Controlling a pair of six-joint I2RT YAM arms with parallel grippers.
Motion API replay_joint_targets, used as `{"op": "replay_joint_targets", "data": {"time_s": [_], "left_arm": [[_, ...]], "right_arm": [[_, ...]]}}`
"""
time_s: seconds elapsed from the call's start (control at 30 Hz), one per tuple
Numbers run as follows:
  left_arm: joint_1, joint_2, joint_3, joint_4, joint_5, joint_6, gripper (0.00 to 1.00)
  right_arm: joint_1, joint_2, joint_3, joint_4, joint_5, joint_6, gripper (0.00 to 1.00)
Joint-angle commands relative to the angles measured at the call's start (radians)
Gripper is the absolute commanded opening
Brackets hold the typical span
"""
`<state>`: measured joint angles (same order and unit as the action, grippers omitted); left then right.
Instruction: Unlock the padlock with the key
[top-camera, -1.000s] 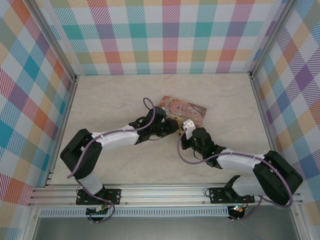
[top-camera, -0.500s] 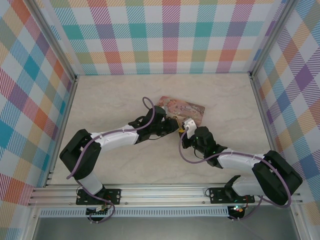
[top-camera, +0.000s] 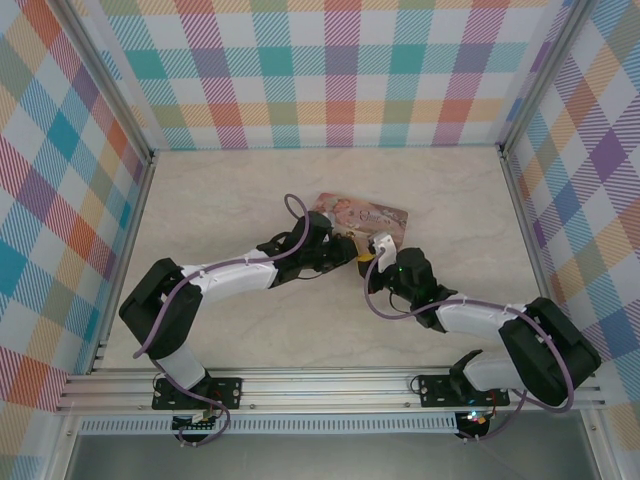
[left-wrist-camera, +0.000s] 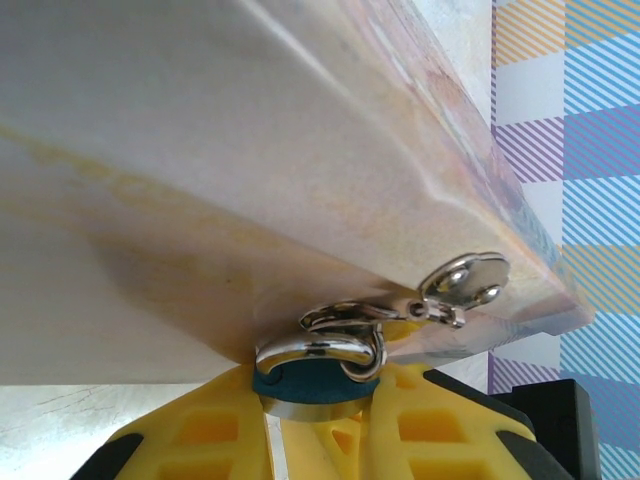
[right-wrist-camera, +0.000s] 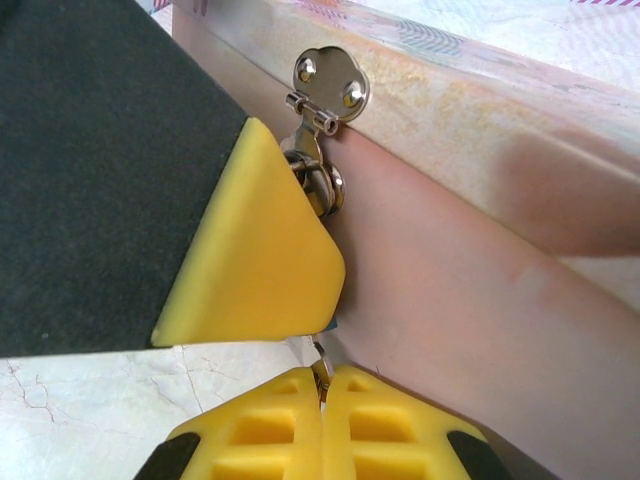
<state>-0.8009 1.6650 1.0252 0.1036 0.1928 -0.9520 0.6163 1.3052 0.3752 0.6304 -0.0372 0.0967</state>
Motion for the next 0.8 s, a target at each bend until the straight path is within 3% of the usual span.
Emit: {"op": "replay_joint_targets", "data": {"time_s": [0.0,0.4,0.77], "left_arm": [[-0.024,-0.011,0.003,0.002,0.081,-0.001,0.18],[-0.024,0.022,-0.023,0.048,0.088,-0.020,0.18],[-0.023,0.089,-0.030,0.095,0.053,-0.043,0.23]], "right_arm": [[-0.016,0.003,0.046,0.199,-0.056,0.044,0.00],[-0.026,0.027,0.039,0.129,-0.062,0.103,0.00],[-0.026,0.102,-0.016,0.089,-0.009,0.293,0.00]]}}
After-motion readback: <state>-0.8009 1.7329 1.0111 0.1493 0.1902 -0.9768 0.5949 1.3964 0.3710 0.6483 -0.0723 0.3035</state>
